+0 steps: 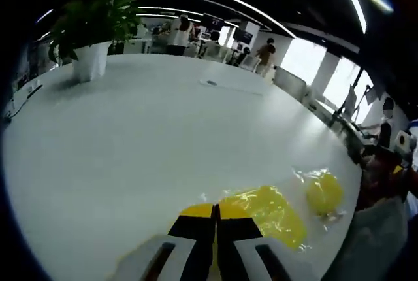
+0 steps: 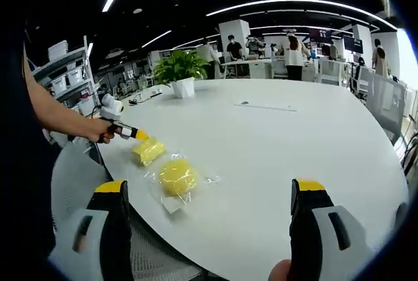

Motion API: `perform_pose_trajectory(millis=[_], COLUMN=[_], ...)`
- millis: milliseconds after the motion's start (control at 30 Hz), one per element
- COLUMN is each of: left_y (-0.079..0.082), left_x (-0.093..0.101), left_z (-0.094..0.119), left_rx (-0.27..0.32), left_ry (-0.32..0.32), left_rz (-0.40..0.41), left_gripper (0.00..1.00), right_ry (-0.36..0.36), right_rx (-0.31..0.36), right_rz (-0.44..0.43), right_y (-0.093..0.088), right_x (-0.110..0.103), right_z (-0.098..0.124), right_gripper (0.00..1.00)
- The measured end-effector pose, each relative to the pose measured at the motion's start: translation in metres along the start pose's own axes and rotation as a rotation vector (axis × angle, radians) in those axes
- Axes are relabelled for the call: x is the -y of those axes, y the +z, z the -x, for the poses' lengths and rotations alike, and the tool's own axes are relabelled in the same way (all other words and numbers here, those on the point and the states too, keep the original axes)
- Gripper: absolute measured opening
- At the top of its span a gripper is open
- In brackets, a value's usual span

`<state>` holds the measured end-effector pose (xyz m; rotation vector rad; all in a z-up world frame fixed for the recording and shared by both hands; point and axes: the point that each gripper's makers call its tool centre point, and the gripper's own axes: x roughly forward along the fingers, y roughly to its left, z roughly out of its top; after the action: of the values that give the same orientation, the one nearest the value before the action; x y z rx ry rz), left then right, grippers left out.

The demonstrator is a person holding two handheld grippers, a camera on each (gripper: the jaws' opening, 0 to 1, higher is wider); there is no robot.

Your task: Compare the silicone blocks by pressing each to a similar depth, holding the contact briefly, and releasing to observe deformation and rebound differences across the visible hardness samples.

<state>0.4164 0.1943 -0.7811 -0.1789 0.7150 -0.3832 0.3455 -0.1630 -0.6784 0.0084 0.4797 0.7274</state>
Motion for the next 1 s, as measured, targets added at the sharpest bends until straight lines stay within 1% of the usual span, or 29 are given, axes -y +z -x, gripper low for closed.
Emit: perform_pose_trajectory(millis=[100,167,267,400,500,633,700,767,800,867,900,1000], left_y=[-0.001,-0.001,-0.002,-0.002,-0.004,-0.004,-0.004,-0.004,-0.004,-0.001,0.001,0.003], left_x=[-0.001,-0.002,-0.003,-0.005,-0.006,-0.007,-0.011,-0.016,-0.017,-0.021,-0.022,-0.026], left_z=[-0.001,-0.001,-0.001,0.000,0.000,-0.001,0.000,0.000,0.001,0.002,0.003,0.006], left_rx=[-0.005,-0.005,0.002,0.006,0.002,0.005,0.010,0.009,0.010,0.023,0.029,0.038], left_ry=[0.005,0.008,0.008,0.004,0.012,0.021,0.025,0.040,0.040,0.051,0.053,0.058], left_rz=[-0.032,-0.034,-0.058,-0.038,-0.070,-0.070,-0.044,-0.025,-0.009,-0.020,-0.015,-0.007], left_gripper=[0.00,0.00,0.00,0.01,0.01,0.01,0.03,0.07,0.10,0.19,0.25,0.37], right_ry=[0.001,0.004,0.006,0.010,0.011,0.010,0.011,0.012,0.013,0.015,0.015,0.018], right_rx=[-0.003,-0.003,-0.002,0.000,0.001,0.000,0.000,-0.002,-0.003,-0.001,-0.001,0.001], right_rz=[-0.001,-0.004,-0.006,-0.008,-0.007,-0.006,-0.007,-0.008,-0.006,-0.009,-0.009,-0.008], right_y=[-0.001,-0.001,0.000,0.000,0.000,-0.001,0.000,0.000,0.000,0.000,0.000,0.001], right_x=[0.000,0.000,-0.001,-0.001,-0.001,0.000,0.001,0.001,0.001,0.001,0.001,0.001], right_z=[-0.001,-0.003,-0.005,-0.006,-0.006,-0.005,-0.005,-0.004,-0.004,-0.004,-0.004,-0.005], right_gripper=[0.97,0.97,0.97,0.97,0.97,0.97,0.97,0.97,0.97,0.97,0.97,0.97])
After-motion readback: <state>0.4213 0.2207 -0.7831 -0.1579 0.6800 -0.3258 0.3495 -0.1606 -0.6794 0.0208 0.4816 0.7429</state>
